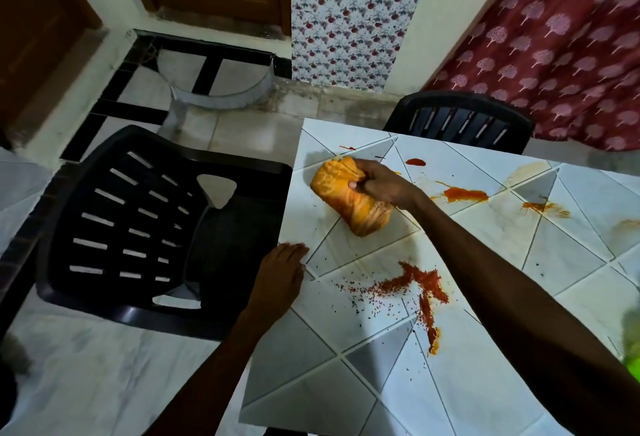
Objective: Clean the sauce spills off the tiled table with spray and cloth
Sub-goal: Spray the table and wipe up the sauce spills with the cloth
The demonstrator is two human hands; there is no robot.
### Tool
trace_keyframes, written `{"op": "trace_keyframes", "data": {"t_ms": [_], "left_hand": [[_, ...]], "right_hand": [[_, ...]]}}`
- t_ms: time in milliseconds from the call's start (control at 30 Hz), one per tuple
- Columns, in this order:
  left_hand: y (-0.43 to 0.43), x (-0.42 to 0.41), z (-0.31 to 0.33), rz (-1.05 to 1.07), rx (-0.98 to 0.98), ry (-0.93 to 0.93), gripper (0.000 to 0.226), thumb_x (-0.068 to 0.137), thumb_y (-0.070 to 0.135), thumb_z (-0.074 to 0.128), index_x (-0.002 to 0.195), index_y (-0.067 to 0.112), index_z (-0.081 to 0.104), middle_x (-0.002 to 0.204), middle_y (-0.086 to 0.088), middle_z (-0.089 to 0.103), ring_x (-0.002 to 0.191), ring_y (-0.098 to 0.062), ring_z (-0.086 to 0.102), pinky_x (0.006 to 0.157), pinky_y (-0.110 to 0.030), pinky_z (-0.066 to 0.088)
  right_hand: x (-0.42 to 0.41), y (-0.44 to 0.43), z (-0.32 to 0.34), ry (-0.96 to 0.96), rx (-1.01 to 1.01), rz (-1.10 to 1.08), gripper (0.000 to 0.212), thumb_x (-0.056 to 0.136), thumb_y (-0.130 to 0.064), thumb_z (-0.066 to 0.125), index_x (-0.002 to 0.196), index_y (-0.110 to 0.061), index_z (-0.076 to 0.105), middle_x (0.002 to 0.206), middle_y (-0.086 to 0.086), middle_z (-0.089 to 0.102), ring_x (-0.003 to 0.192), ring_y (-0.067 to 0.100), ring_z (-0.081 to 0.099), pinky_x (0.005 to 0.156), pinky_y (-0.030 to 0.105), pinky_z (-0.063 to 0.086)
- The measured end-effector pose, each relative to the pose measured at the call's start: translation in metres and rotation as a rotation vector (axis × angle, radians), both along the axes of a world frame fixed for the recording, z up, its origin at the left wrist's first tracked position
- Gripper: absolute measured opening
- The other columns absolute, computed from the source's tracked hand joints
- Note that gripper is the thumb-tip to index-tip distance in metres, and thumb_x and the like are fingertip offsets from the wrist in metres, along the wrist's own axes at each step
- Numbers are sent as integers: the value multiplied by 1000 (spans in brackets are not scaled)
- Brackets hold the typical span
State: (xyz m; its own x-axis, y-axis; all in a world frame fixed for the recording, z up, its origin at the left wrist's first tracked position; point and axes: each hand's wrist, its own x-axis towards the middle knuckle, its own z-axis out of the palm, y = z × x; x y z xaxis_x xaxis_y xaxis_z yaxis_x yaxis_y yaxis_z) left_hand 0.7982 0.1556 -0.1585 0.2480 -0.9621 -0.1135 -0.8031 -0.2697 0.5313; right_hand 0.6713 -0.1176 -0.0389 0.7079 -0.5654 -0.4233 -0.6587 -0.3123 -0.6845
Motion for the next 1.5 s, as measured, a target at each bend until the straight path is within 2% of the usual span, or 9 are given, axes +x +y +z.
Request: {"op": "trace_keyframes", "data": {"t_ms": [167,400,600,800,933,1100,1233,1367,1500], "left_hand": [[-1,4,-5,-27,-17,-37,39,99,22,51,138,15,55,141,-4,56,133,-25,49,111,-46,41],[5,-1,-6,-27,3,-75,52,100,34,25,139,17,54,147,0,51,139,-23,43,111,-46,41],[4,0,-6,-7,-29,-29,48,98,30,31,134,15,58,141,-2,57,134,-26,50,107,-47,45],[8,2,-7,-59,-59,-67,38,95,13,49,131,12,61,139,-5,59,131,-29,52,104,-47,48],[9,1,-3,-81,-67,-97,43,95,18,37,130,11,62,139,-6,58,130,-31,53,103,-48,47],[3,-1,-3,-46,-59,-79,42,90,6,55,131,10,59,134,-10,61,127,-34,55,104,-51,46],[-1,-5,1,-18,-13,-86,44,94,7,58,138,10,54,139,-10,58,133,-31,50,111,-47,41],[-1,-11,1,-10,34,-110,45,97,12,54,142,13,50,145,-8,52,138,-28,43,114,-45,37],[0,-13,0,-3,49,-112,45,100,15,50,144,13,47,149,-7,48,142,-28,38,115,-47,35]], "right_hand": [[55,-24,3,75,-68,69,41,93,-3,59,134,-8,57,132,16,62,124,32,54,105,36,41],[81,-20,-21,247,-129,242,16,95,-5,57,110,-5,60,122,21,63,116,32,58,76,26,33],[51,21,-32,405,-51,419,47,100,-10,50,146,-5,44,147,17,46,135,33,44,103,34,37],[-4,69,-46,462,4,549,40,99,-13,54,138,-5,52,137,18,54,127,35,52,105,43,44],[-35,92,-49,469,30,583,50,99,-17,56,148,-8,44,145,16,49,133,33,47,109,42,41],[-56,82,-37,358,120,467,45,94,-1,54,139,-2,52,135,18,57,126,33,54,102,42,50],[-62,59,-22,256,186,263,38,96,1,52,133,-4,54,125,12,60,112,26,59,89,30,52],[-60,39,-29,320,-111,149,22,93,-13,63,115,-13,62,118,13,65,114,32,60,91,34,46],[-58,47,-31,383,-379,15,37,91,-33,69,122,-16,57,112,12,69,102,33,67,82,41,54]]}}
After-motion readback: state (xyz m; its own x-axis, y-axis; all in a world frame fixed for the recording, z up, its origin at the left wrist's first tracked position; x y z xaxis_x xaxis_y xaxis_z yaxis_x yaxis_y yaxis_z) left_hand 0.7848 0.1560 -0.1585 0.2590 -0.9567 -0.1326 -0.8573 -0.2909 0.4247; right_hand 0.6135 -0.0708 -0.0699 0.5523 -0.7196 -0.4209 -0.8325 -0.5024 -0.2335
